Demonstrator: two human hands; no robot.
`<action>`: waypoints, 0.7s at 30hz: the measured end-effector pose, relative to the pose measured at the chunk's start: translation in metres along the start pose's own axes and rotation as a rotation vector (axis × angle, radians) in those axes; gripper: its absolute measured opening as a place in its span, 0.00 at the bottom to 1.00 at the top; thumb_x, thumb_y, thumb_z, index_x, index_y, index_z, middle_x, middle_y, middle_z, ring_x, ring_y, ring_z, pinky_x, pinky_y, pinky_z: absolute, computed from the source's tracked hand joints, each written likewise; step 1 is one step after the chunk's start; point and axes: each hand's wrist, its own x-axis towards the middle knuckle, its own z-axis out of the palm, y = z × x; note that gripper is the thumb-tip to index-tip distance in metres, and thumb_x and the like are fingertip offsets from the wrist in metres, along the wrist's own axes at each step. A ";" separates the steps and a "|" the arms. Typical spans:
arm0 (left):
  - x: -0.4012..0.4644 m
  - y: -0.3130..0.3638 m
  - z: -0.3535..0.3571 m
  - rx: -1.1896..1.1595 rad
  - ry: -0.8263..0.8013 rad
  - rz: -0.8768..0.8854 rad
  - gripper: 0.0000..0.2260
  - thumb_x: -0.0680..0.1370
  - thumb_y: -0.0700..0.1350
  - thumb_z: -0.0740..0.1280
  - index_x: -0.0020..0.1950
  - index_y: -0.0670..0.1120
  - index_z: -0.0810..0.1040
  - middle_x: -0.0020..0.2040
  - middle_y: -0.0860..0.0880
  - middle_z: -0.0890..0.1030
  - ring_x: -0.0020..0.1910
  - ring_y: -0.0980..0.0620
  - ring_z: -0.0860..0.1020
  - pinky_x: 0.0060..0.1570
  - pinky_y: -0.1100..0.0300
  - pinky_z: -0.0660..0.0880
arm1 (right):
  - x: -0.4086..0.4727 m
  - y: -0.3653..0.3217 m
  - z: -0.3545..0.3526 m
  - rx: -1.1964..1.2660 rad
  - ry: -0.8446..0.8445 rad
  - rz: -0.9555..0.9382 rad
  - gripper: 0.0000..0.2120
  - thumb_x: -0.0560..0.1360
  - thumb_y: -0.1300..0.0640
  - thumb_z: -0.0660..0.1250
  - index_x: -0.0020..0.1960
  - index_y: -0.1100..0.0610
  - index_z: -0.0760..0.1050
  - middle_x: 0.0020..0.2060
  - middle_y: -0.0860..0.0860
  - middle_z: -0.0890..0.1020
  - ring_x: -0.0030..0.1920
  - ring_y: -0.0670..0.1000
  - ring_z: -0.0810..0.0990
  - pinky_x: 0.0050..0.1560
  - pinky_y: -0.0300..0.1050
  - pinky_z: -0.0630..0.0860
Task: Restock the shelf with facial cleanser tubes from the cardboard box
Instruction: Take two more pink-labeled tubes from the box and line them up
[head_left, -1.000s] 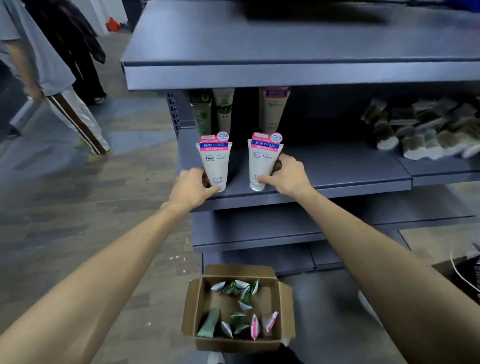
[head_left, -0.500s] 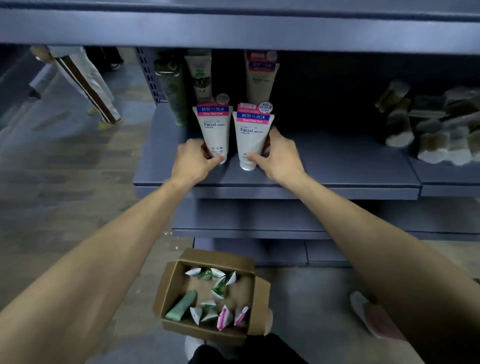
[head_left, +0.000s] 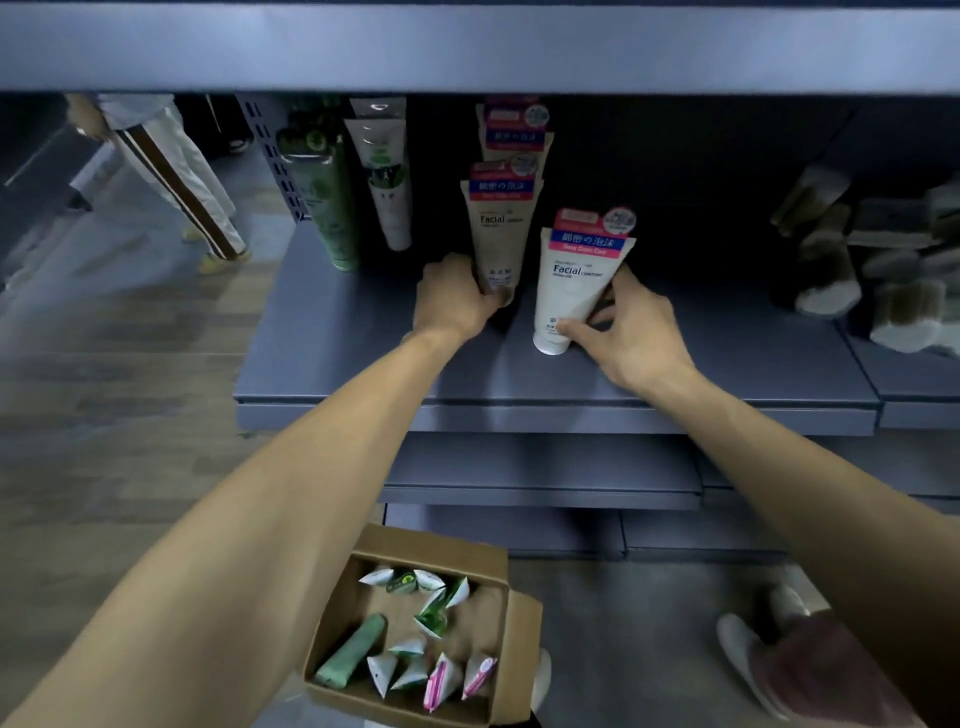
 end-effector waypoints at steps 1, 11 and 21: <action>0.003 0.002 0.003 0.004 -0.003 0.003 0.21 0.68 0.57 0.75 0.53 0.45 0.80 0.49 0.48 0.83 0.49 0.48 0.82 0.42 0.62 0.74 | 0.000 0.000 0.000 -0.008 -0.001 -0.010 0.24 0.70 0.50 0.75 0.62 0.53 0.70 0.47 0.47 0.82 0.44 0.48 0.82 0.48 0.50 0.80; 0.016 0.015 0.017 -0.007 0.014 0.018 0.19 0.71 0.55 0.74 0.54 0.44 0.79 0.51 0.46 0.83 0.51 0.46 0.82 0.46 0.59 0.77 | 0.007 0.004 0.004 -0.037 -0.021 -0.039 0.23 0.70 0.49 0.74 0.60 0.51 0.69 0.47 0.46 0.81 0.44 0.48 0.82 0.48 0.52 0.81; 0.020 0.021 0.021 0.056 0.022 0.008 0.18 0.73 0.52 0.72 0.56 0.41 0.78 0.53 0.42 0.82 0.53 0.42 0.81 0.48 0.55 0.79 | 0.008 0.006 0.005 -0.059 -0.028 -0.038 0.23 0.70 0.47 0.74 0.60 0.51 0.69 0.47 0.46 0.81 0.44 0.48 0.82 0.48 0.53 0.80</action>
